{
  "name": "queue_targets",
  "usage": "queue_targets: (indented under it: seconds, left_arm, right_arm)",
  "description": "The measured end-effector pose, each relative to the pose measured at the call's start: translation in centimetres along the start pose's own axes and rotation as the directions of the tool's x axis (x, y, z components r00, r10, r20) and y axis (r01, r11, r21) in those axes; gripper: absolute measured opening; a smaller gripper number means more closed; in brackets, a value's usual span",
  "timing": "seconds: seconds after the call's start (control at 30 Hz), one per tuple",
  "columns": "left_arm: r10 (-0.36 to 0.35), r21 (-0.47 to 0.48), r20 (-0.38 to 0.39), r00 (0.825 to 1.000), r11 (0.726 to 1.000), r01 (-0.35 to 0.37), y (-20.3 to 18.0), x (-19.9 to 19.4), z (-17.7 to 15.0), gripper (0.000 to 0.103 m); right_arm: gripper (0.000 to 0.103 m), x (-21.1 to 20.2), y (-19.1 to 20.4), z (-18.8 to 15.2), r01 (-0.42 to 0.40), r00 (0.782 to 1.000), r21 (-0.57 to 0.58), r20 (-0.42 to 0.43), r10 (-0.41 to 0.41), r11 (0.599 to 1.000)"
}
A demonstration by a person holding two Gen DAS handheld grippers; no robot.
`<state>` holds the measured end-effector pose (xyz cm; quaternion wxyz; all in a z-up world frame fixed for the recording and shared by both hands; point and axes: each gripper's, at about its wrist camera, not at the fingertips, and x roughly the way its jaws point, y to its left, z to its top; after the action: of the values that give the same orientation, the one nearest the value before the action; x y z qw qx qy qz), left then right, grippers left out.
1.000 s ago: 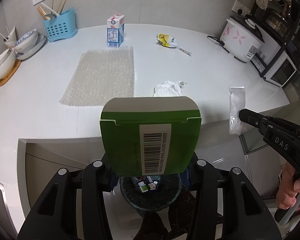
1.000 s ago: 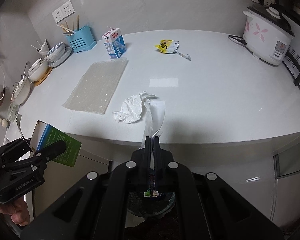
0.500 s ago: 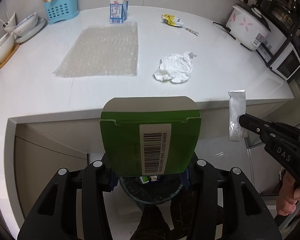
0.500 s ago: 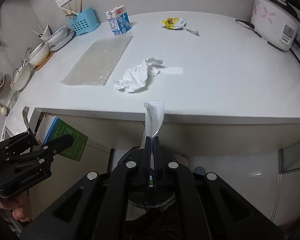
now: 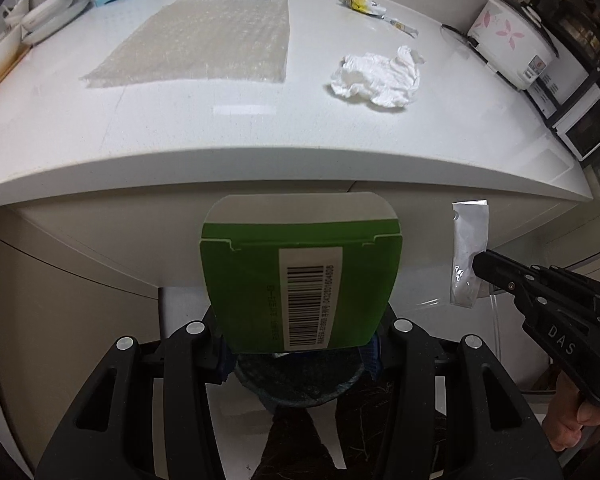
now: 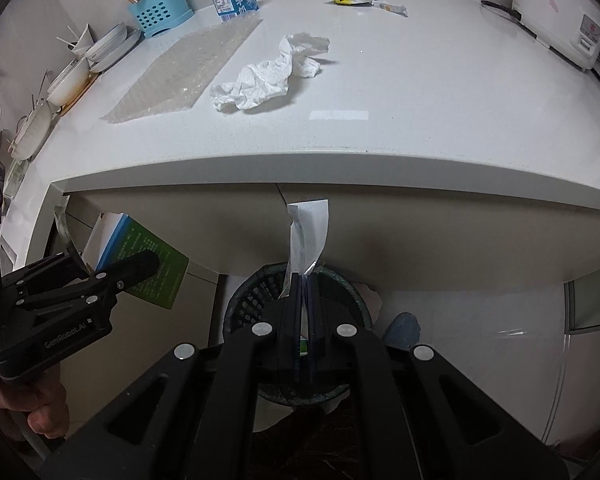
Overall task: Collect trash
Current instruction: 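Carry the green box with the left tool while the right tool carries the plastic bag over the wastebasket, then open the right tool to drop the plastic bag while the left tool drops the green box into the wastebasket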
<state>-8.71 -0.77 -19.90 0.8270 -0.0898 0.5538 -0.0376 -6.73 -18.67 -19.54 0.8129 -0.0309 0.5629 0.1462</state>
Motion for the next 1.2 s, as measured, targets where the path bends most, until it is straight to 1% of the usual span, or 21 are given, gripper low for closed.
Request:
queue_targets:
  seconds: [0.33,0.6,0.93,1.1,1.2]
  left_arm:
    - [-0.028,0.007,0.0,1.0,1.0,0.028,1.0,3.8,-2.3,0.047]
    - [-0.013,0.013,-0.041,0.999,1.0,0.014,1.9,6.7,-4.0,0.047]
    - [0.007,0.001,-0.056,0.998,1.0,-0.007,2.5,7.8,-5.4,0.047]
    - [0.02,-0.012,-0.061,0.998,1.0,-0.02,2.6,8.0,-5.5,0.047]
    - [0.022,-0.018,-0.06,0.998,1.0,-0.024,2.8,7.9,-5.7,0.047]
  right_arm:
    - [0.002,4.2,0.1,-1.7,-0.014,0.999,-0.021,-0.041,0.013,1.0]
    - [0.002,7.7,0.1,-3.2,-0.029,0.996,-0.03,-0.089,0.026,0.999]
    - [0.002,11.8,0.4,-4.6,-0.025,0.99,-0.037,-0.142,0.019,0.999]
    - [0.002,13.6,0.7,-5.3,-0.021,0.983,-0.05,-0.183,0.011,0.999]
    - [0.006,14.1,0.9,-5.5,-0.024,0.98,-0.062,-0.2,0.011,0.998]
